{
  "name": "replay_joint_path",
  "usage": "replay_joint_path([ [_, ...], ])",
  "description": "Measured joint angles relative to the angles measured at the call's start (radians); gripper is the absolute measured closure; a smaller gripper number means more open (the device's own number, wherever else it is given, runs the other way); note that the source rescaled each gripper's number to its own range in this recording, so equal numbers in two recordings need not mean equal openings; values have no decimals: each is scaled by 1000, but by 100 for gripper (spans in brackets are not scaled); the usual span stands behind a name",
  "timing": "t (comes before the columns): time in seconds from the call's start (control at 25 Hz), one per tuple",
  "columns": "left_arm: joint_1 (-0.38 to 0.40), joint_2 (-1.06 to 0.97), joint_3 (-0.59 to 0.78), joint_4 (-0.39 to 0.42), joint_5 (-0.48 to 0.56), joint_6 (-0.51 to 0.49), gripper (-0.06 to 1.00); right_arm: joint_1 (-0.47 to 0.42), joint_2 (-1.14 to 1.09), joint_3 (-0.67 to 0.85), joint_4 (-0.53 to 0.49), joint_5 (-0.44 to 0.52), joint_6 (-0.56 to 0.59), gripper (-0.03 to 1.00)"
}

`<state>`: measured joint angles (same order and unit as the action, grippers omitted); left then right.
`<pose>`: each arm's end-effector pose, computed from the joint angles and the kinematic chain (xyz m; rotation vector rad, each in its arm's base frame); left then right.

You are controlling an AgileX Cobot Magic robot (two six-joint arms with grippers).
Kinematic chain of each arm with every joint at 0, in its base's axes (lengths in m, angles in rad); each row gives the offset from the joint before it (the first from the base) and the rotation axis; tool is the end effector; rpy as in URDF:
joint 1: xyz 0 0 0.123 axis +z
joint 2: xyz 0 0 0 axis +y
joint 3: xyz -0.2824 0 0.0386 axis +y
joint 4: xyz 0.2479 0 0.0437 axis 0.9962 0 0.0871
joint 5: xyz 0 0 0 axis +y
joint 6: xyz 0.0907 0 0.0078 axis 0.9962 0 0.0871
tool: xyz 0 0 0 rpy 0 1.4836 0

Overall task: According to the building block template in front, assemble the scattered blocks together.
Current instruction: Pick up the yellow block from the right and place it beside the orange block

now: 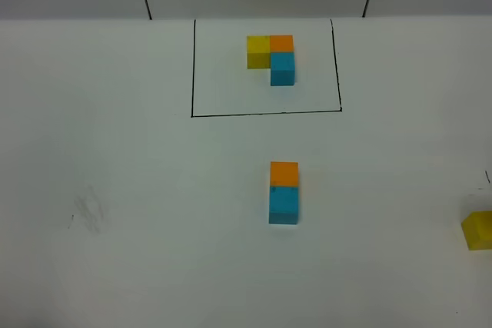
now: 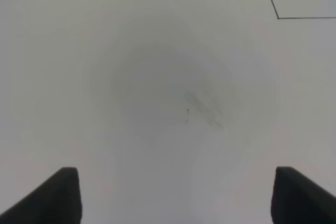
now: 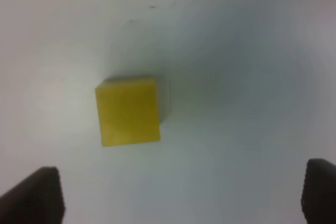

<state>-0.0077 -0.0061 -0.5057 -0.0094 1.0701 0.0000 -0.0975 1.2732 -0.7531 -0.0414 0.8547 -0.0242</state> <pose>-0.0068 -0.0007 0.2780 0.0084 2.0419 -0.0161 0.2150 -0.0239 0.2316 0.0723 2.8592 -0.0749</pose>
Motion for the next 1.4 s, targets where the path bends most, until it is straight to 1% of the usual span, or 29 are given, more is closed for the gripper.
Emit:
replay_joint_path([
  [0.08, 0, 0, 0, 0, 0, 0, 38, 0, 35, 32, 15, -52, -5, 9],
  [0.48, 0, 0, 0, 0, 0, 0, 38, 0, 169, 96, 62, -222, -8, 10],
  [0.92, 0, 0, 0, 0, 0, 0, 38, 0, 316, 99, 63, -301, -23, 12],
  [1.08, 0, 0, 0, 0, 0, 0, 38, 0, 357, 99, 66, -320, -29, 15],
  [1.12, 0, 0, 0, 0, 0, 0, 38, 0, 363, 99, 69, -320, -31, 17],
  [1.2, 0, 0, 0, 0, 0, 0, 38, 0, 375, 99, 80, -321, -43, 26],
  [1.24, 0, 0, 0, 0, 0, 0, 38, 0, 378, 99, 86, -321, -54, 35],
  [1.28, 0, 0, 0, 0, 0, 0, 38, 0, 380, 99, 90, -321, -62, 47],
  [1.32, 0, 0, 0, 0, 0, 0, 38, 0, 380, 99, 93, -321, -71, 62],
  [1.36, 0, 0, 0, 0, 0, 0, 38, 0, 380, 99, 95, -322, -74, 72],
  [1.4, 0, 0, 0, 0, 0, 0, 38, 0, 380, 99, 95, -324, -78, 70],
])
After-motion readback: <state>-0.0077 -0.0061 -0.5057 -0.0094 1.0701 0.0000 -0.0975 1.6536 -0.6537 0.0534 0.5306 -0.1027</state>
